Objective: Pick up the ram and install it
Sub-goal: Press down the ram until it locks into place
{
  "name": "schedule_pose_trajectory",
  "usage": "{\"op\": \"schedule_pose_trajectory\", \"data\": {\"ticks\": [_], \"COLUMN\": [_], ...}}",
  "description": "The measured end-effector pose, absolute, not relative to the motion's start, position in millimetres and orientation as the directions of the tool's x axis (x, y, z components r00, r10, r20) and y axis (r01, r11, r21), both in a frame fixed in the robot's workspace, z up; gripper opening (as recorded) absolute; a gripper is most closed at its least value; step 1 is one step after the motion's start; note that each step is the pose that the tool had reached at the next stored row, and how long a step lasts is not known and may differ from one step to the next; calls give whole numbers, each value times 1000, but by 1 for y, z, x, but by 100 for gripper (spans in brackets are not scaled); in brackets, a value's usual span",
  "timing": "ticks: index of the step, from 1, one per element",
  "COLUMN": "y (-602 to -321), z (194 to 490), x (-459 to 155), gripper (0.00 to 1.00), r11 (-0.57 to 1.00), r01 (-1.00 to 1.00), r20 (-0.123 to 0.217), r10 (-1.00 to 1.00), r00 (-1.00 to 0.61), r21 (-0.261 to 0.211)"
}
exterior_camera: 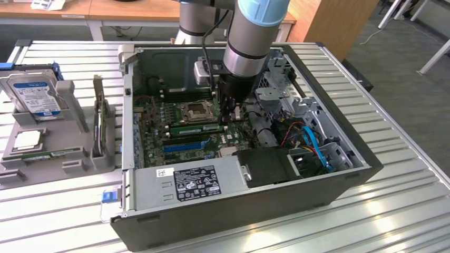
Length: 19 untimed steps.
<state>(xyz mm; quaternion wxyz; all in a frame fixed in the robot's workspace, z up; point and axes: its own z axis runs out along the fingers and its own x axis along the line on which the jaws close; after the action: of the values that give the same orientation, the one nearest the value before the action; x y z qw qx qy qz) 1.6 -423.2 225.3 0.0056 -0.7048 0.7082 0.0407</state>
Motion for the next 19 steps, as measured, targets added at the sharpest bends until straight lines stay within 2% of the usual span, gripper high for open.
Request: {"op": "schedule_pose_trajectory", "data": {"ticks": [19], "y": [-424], "z": [222], "x": [2], "gripper": [10], "r11": [3], "r01": [-999], "r20": [-65], "r10": [-998], "r00": [-6], "r21": [50]}}
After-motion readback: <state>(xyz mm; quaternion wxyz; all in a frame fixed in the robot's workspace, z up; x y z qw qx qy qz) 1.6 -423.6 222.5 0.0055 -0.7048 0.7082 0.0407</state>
